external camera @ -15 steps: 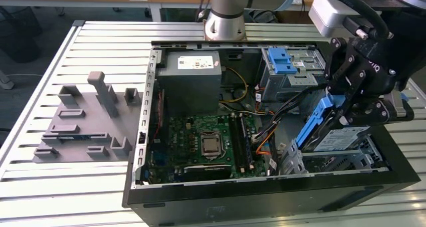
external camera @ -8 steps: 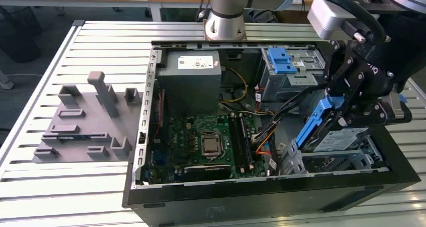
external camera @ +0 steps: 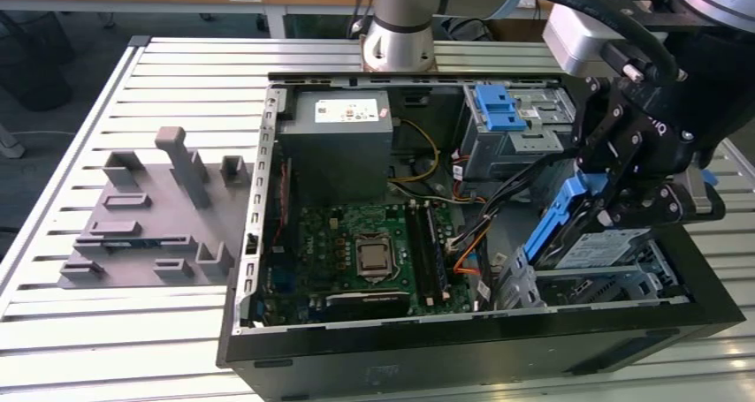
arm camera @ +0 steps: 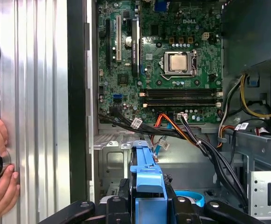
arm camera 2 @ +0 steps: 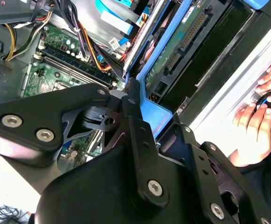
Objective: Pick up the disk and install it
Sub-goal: 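Insert the disk into the insertion slot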
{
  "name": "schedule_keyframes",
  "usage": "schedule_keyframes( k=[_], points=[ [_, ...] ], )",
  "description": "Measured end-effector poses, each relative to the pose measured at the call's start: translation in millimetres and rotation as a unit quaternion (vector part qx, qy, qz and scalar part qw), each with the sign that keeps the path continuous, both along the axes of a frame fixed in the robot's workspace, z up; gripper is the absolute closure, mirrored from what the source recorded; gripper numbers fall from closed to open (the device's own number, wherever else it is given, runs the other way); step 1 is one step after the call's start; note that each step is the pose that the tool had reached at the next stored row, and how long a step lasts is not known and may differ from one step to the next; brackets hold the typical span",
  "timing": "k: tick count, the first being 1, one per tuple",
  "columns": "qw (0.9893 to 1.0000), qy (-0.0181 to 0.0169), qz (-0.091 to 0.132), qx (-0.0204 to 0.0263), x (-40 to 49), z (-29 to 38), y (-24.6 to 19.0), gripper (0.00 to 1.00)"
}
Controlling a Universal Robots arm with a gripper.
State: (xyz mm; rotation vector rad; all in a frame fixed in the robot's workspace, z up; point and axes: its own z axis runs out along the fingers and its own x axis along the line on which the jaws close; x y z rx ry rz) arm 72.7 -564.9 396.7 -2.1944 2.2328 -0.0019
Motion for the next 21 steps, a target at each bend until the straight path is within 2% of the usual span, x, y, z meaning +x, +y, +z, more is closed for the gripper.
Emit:
schedule_keyframes(
  k=[21],
  points=[
    [1.0000, 0.0000, 0.000, -0.0001, 0.0, -8.5, 0.0, 0.64]
  ],
)
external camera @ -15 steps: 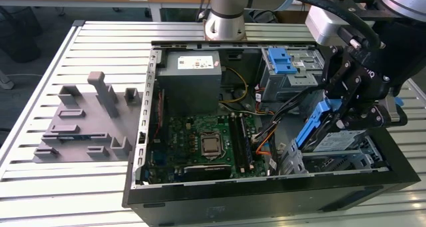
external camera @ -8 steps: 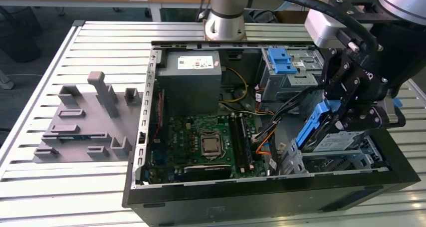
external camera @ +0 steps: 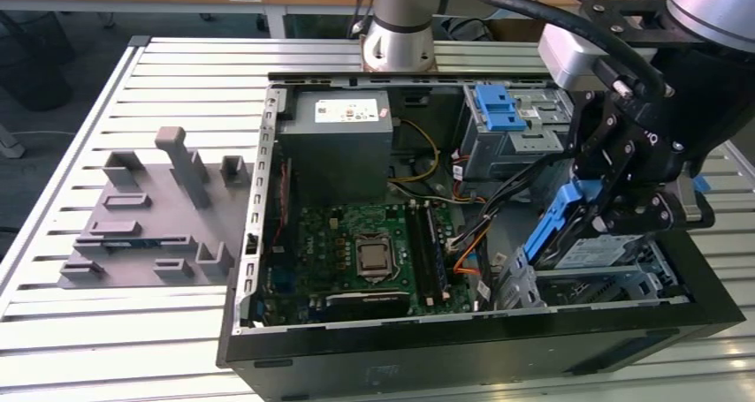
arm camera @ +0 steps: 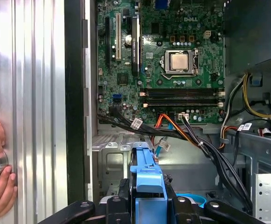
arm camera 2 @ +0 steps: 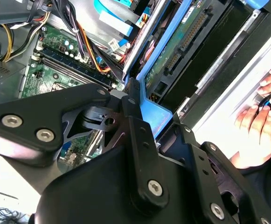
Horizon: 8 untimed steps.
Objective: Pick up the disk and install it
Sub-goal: 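Insert the disk into the insertion slot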
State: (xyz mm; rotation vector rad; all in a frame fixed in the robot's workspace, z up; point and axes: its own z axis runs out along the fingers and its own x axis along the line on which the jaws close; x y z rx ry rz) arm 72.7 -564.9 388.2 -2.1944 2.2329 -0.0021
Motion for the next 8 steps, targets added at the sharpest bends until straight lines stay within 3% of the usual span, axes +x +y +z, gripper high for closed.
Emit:
schedule_keyframes(
  k=[8],
  points=[
    [1.0000, 0.0000, 0.000, 0.0000, 0.0, -3.3, 0.0, 0.64]
  ],
)
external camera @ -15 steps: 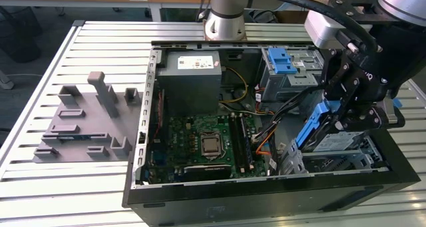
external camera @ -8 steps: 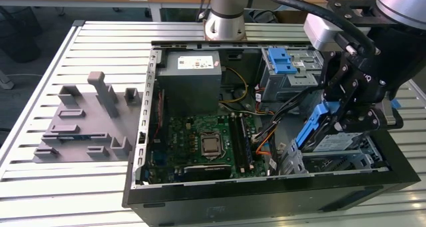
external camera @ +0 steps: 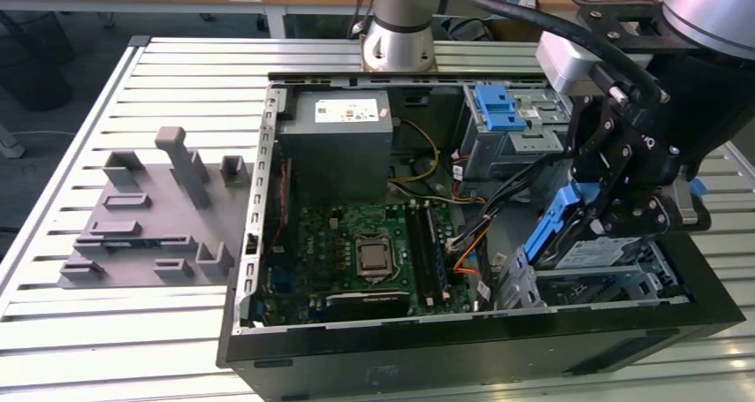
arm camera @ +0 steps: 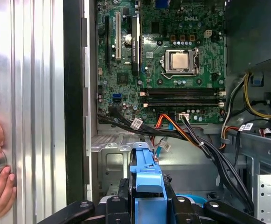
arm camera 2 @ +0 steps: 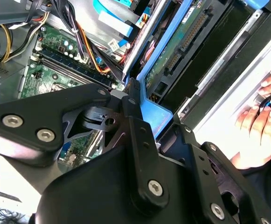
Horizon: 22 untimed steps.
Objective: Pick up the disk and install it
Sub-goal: 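Insert the disk into the insertion slot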
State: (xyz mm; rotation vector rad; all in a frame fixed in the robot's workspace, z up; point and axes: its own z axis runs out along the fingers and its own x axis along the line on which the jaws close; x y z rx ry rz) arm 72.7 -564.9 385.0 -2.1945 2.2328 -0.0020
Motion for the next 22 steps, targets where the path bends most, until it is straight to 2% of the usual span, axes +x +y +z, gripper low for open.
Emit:
schedule_keyframes(
  k=[22],
  points=[
    [1.0000, 0.0000, 0.000, 0.0000, 0.1, -8.9, 0.0, 0.64]
  ],
)
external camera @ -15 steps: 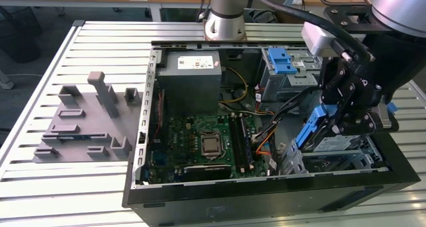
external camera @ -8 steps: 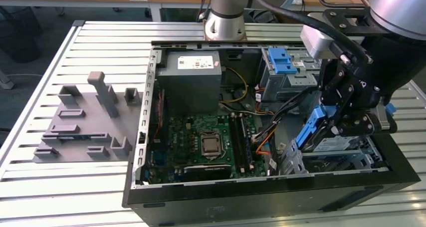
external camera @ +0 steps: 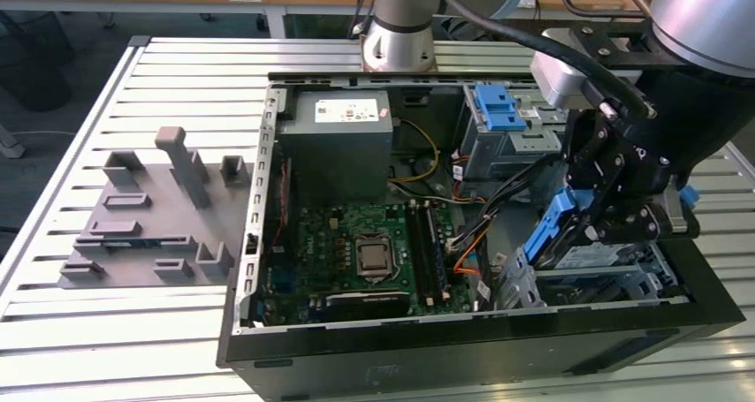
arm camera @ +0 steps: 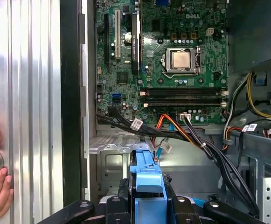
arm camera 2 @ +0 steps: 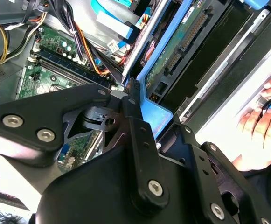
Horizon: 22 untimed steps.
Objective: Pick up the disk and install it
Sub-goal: 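Insert the disk into the insertion slot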
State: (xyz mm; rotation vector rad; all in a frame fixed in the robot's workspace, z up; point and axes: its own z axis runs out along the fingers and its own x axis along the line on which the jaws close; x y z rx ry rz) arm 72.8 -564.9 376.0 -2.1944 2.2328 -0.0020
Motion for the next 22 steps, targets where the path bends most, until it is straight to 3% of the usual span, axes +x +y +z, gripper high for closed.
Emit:
schedule_keyframes(
  k=[22],
  points=[
    [1.0000, 0.0000, 0.000, 0.0000, 0.1, -9.2, 0.0, 0.64]
  ],
)
